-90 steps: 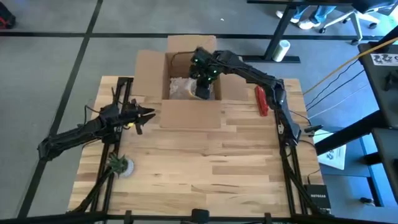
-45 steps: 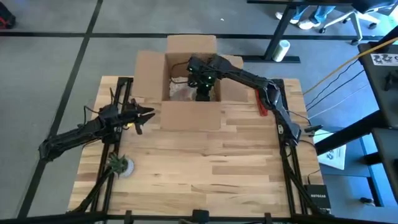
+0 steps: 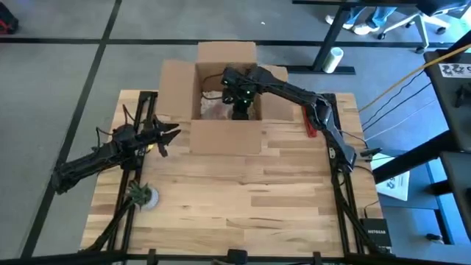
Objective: Wrap mug
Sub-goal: Put the wrapped red mug into the cardboard box, then return to Home Position
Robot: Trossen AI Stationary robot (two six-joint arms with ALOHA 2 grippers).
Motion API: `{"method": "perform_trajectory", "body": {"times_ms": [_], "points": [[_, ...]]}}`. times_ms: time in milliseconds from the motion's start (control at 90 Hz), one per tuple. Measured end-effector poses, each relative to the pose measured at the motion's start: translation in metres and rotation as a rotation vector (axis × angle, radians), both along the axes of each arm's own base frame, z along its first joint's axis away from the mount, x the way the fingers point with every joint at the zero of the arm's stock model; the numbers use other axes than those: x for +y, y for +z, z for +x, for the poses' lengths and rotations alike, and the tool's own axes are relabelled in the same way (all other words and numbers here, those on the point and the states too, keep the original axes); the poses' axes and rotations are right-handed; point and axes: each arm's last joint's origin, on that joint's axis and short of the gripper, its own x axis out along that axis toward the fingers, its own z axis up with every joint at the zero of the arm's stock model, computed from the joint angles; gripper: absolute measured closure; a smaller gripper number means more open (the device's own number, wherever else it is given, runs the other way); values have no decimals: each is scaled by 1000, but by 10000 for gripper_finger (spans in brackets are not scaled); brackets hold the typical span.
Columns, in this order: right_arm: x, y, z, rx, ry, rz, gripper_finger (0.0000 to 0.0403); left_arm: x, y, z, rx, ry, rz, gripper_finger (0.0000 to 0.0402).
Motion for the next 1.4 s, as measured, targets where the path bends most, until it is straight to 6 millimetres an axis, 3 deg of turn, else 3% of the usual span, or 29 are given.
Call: {"method": "perform_trajectory", "body": {"times_ms": [467, 722, 1067, 1400], "points": [[1, -1, -2, 22, -18, 21, 383, 2, 0, -1, -28, 63, -48, 289], [1, 5, -5, 31, -32, -10, 317, 2, 0, -1, -29, 63, -48, 289], [6, 37, -16, -62, -29, -65, 280, 2, 0, -1, -29, 63, -48, 289], [15, 87, -36, -233, -34, -137, 274, 2, 0, -1, -29, 63, -48, 289]]}}
